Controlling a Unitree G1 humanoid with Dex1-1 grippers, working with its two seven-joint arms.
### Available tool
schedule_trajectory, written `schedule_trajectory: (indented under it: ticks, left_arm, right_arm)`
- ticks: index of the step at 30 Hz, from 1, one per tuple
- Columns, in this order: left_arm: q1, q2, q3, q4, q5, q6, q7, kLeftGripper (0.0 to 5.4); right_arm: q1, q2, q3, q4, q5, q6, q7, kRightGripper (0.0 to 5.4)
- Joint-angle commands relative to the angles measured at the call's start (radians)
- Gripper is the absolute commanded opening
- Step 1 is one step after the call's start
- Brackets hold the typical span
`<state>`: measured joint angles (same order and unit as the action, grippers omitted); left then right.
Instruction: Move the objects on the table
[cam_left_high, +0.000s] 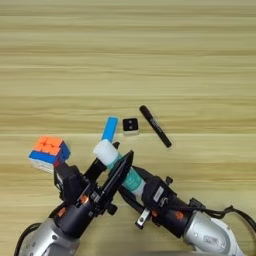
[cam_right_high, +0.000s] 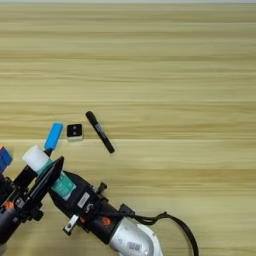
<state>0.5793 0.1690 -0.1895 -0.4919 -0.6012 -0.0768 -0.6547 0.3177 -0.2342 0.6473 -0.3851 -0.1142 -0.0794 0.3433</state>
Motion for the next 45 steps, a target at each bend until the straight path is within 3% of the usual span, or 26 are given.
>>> schedule_trajectory:
  ticks: [1,9,26,34,39,45]
  left_arm:
    - [0.001,-0.001,0.03,-0.001,0.006,-0.015,0.022,2.08]
    - [0.005,0.0,0.03,-0.01,0.002,-0.017,0.019,1.64]
    - [0.009,0.001,0.03,-0.011,0.009,-0.022,0.019,1.64]
    - [-0.014,0.014,0.08,0.024,0.055,-0.05,0.037,1.64]
    - [-0.022,0.023,0.11,0.03,0.042,-0.033,0.042,1.64]
    - [-0.028,0.016,0.171,0.059,-0.041,0.027,0.063,1.64]
  right_arm:
    - [0.004,0.003,0.012,-0.008,0.0,-0.028,0.005,1.62]
    - [0.008,0.006,0.012,-0.008,-0.001,-0.026,0.003,2.65]
    - [0.011,0.007,0.011,-0.005,0.0,-0.027,-0.001,4.43]
    - [0.006,0.006,-0.003,-0.008,0.008,-0.026,-0.001,5.23]
    - [-0.004,0.014,-0.012,-0.004,0.01,-0.024,-0.003,5.4]
    - [-0.009,0.018,-0.026,-0.003,0.011,-0.023,-0.003,5.4]
